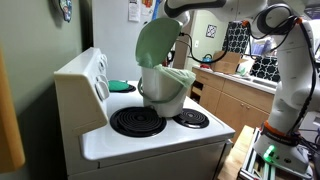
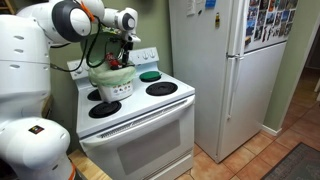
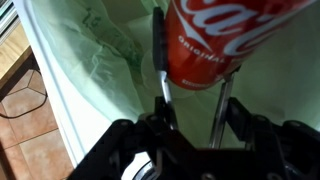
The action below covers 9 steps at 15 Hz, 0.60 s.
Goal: Use the kitchen thong to lift the coke can and put it in the bin
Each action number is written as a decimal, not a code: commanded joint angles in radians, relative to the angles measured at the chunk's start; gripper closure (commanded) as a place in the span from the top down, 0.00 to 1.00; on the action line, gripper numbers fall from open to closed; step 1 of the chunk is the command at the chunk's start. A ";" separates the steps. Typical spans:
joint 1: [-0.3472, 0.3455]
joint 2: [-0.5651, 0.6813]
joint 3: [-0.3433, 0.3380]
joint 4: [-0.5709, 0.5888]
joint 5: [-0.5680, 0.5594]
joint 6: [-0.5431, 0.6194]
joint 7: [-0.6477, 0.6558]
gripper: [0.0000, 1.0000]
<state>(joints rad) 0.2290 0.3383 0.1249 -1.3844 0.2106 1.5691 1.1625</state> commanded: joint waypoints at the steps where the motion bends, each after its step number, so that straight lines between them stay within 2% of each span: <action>1: -0.003 0.013 -0.002 0.025 0.012 -0.039 -0.016 0.63; 2: -0.003 0.012 -0.002 0.024 0.012 -0.038 -0.018 0.39; 3: -0.003 0.012 -0.002 0.024 0.011 -0.040 -0.021 0.52; 4: -0.003 0.012 -0.002 0.024 0.010 -0.040 -0.021 0.55; 5: -0.003 0.011 -0.002 0.023 0.010 -0.039 -0.021 0.47; 6: -0.003 0.011 -0.002 0.024 0.009 -0.043 -0.022 0.73; 7: -0.003 0.011 -0.002 0.024 0.010 -0.044 -0.024 0.88; 8: -0.003 0.010 -0.002 0.022 0.011 -0.041 -0.024 0.58; 9: -0.003 0.010 -0.002 0.023 0.010 -0.042 -0.026 0.48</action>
<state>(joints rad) 0.2289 0.3385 0.1247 -1.3836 0.2106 1.5621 1.1527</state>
